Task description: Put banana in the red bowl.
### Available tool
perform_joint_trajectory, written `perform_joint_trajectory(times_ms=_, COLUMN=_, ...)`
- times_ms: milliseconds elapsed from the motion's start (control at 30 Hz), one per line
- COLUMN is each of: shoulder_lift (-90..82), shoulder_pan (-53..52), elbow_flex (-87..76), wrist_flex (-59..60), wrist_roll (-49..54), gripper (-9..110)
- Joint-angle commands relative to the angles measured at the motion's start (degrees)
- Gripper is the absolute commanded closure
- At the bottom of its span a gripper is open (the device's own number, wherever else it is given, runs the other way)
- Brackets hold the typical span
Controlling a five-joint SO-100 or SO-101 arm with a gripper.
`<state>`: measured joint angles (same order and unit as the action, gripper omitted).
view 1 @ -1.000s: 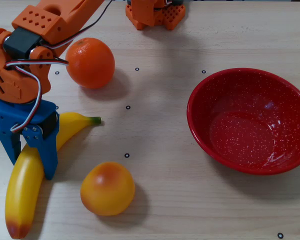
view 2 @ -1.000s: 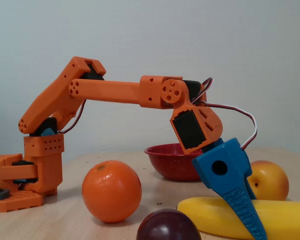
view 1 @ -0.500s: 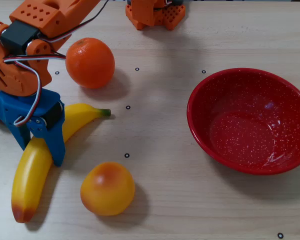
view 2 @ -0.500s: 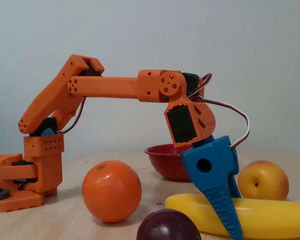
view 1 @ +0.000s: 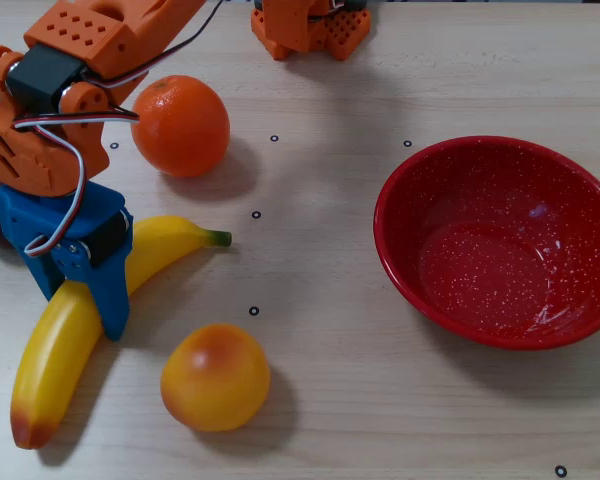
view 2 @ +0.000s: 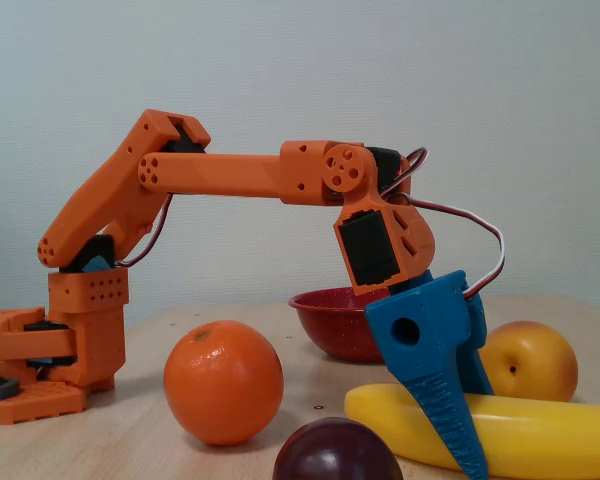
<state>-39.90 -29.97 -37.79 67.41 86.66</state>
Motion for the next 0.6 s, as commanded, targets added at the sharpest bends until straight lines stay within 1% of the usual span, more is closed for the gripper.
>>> perform_joint_trajectory(times_ms=0, shoulder_lift=-12.3, shoulder_pan=1.93, elbow_flex=1.85, wrist_flex=-1.67, wrist_roll=-2.11, gripper=102)
perform_joint_trajectory(times_ms=567, shoulder_lift=-22.68, shoulder_pan=3.52, elbow_flex=-3.43, wrist_flex=0.18, wrist_roll=-7.38, gripper=102)
